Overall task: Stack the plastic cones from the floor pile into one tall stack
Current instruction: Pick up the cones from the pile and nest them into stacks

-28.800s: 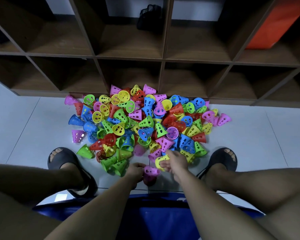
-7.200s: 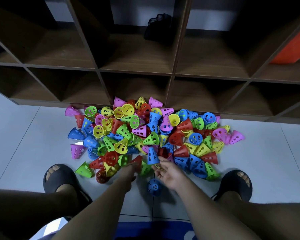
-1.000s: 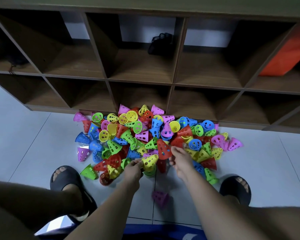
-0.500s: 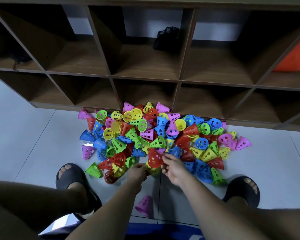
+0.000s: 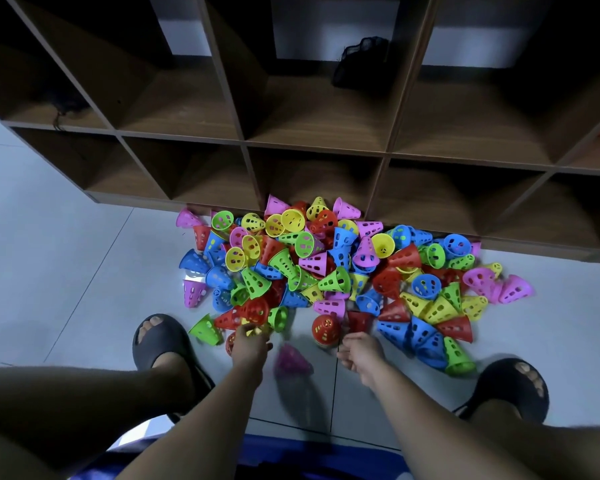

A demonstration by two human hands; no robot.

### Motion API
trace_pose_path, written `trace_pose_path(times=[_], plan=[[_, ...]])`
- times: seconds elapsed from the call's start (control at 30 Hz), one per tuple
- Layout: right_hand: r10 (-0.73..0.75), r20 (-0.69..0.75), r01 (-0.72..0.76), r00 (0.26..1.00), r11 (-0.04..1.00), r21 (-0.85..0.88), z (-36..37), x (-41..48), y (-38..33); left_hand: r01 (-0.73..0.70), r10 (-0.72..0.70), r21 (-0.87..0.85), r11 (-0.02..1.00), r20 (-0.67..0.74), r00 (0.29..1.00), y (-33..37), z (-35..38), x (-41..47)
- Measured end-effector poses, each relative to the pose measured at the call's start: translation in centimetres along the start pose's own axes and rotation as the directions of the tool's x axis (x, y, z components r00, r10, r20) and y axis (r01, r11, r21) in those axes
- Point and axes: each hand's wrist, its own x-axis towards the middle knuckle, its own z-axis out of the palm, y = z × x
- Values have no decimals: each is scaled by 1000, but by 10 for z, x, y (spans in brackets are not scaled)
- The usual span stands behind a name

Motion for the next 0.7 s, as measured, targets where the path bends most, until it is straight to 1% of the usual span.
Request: trace_pose_path(times=[0.07, 0.1, 0.17, 0.23, 0.27, 0.33, 0.37, 0.4, 0.47, 0.5, 0.57, 0.63, 0.7], plan=[[-47, -55, 46, 997, 999, -22, -1, 0, -2, -8, 8, -8, 1000, -15, 1000, 0, -8, 4], [-88, -104, 79, 991, 993, -83, -3, 1, -4, -3, 2, -12, 1000, -15, 1000, -1, -10, 6], [-206, -197, 146, 958, 948, -282, -10, 4, -9, 20, -20, -37, 999, -5, 1000, -4, -13, 12], [-285, -235, 188, 929, 913, -363, -18, 9, -11, 30, -30, -76, 997, 3, 1000, -7, -14, 17], [-281, -229, 182, 932, 910, -373, -22, 12, -11, 35, -34, -97, 995, 10, 999, -7, -13, 18], [-255, -191, 167, 948, 908, -384, -27, 17, -11, 44, -41, -142, 989, 26, 999, -6, -14, 19], [-282, -164, 191, 945, 886, -422, -30, 18, -12, 49, -44, -160, 986, 34, 998, -5, -13, 18], [-339, -141, 237, 930, 848, -475, -31, 20, -13, 51, -46, -172, 984, 37, 998, -4, -13, 18], [-456, -76, 326, 887, 733, -596, -33, 22, -19, 48, -44, -185, 981, 27, 999, -1, -13, 19], [-483, -27, 352, 875, 675, -648, -34, 22, -22, 49, -46, -187, 981, 20, 999, 0, -13, 19], [-472, 70, 378, 879, 598, -707, -33, 26, -28, 63, -58, -172, 983, 33, 998, 1, -12, 19], [-423, 157, 392, 893, 555, -734, -34, 34, -31, 102, -91, -151, 983, 73, 993, 0, -13, 19], [-385, 199, 391, 901, 525, -756, -36, 39, -31, 159, -140, -156, 975, 124, 982, -2, -13, 17]])
